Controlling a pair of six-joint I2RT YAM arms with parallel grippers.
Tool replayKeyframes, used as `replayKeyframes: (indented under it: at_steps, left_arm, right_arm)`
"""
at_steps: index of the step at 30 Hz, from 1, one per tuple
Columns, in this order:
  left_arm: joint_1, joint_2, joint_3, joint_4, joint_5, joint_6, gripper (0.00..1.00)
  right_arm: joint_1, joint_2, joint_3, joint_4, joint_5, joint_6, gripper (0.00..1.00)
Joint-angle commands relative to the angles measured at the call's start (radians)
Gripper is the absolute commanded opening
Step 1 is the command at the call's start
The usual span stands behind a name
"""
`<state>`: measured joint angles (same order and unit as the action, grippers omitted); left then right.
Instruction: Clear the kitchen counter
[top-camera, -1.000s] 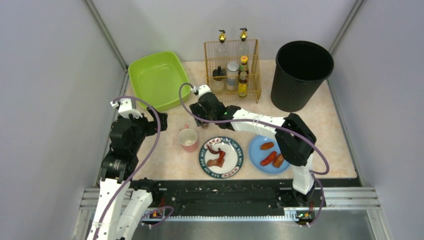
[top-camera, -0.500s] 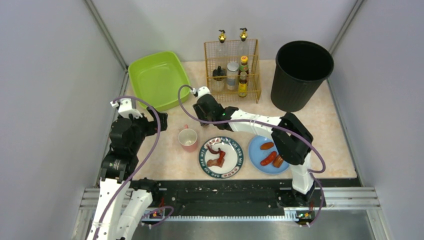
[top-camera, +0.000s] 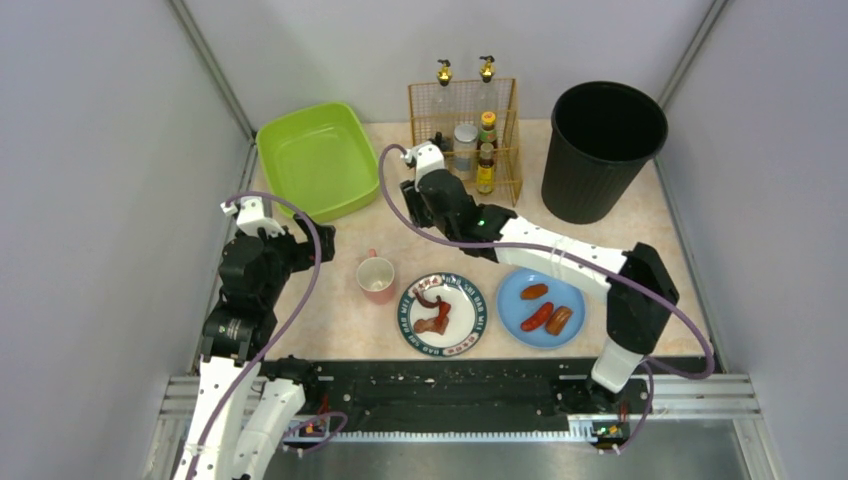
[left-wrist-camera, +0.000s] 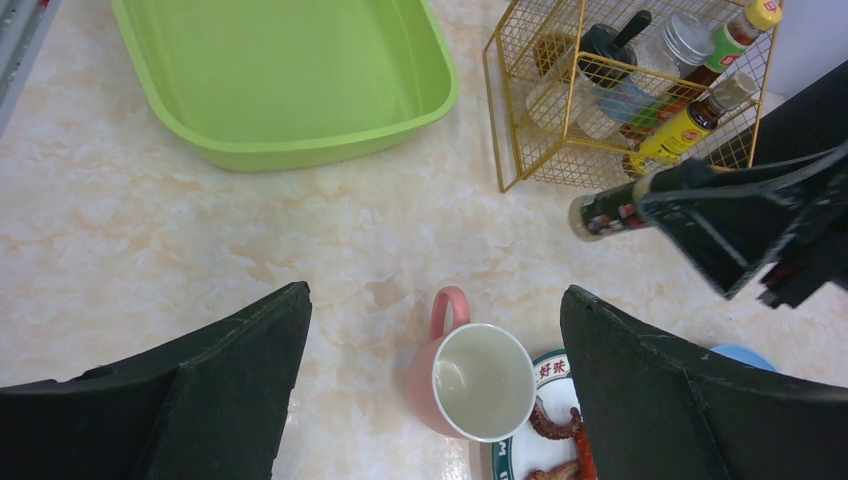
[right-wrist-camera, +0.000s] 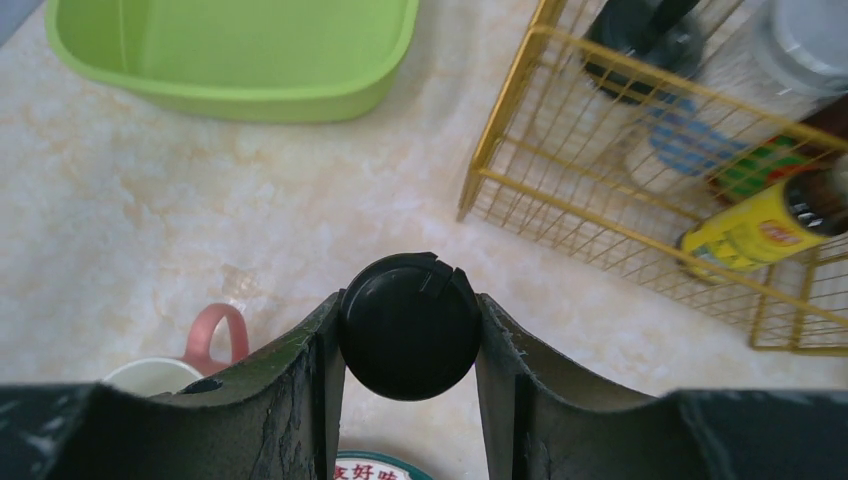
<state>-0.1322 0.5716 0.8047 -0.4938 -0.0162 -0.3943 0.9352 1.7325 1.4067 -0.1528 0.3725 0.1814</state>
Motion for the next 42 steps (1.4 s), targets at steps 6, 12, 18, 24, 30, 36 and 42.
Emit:
replayKeyframes:
  at_steps: [6,12,18,24,30,36,42]
  left_arm:
    - [0.005,-0.006,0.002,0.027,-0.002,0.0,0.99]
    - [0.005,-0.004,0.002,0.028,0.002,-0.001,0.99]
    - [0.005,-0.005,0.003,0.027,0.002,0.0,0.99]
    - [0.005,-0.003,0.003,0.027,0.002,0.0,0.99]
    - [0.005,-0.002,0.003,0.026,0.004,0.0,0.99]
    - [0.005,-0.003,0.002,0.027,0.002,0.0,0.99]
    - [0.005,-0.003,0.002,0.027,0.001,0.0,0.99]
  right_arm:
    - [-0.047,-0.103,0.044,0.032,0.116,-0.082,0.0]
    - [-0.141,-0.072,0.099,0.037,0.076,-0.085,0.0]
    - [-0.198,0.017,0.188,0.046,0.074,-0.103,0.0]
    - [-0.225,0.1,0.252,0.04,0.062,-0.091,0.0]
    - [-0.253,0.166,0.28,0.044,0.036,-0.062,0.0]
    - [-0.27,0.241,0.317,0.031,0.015,-0.04,0.0]
    - [-0.285,0.31,0.354,0.001,-0.014,-0.013,0.0]
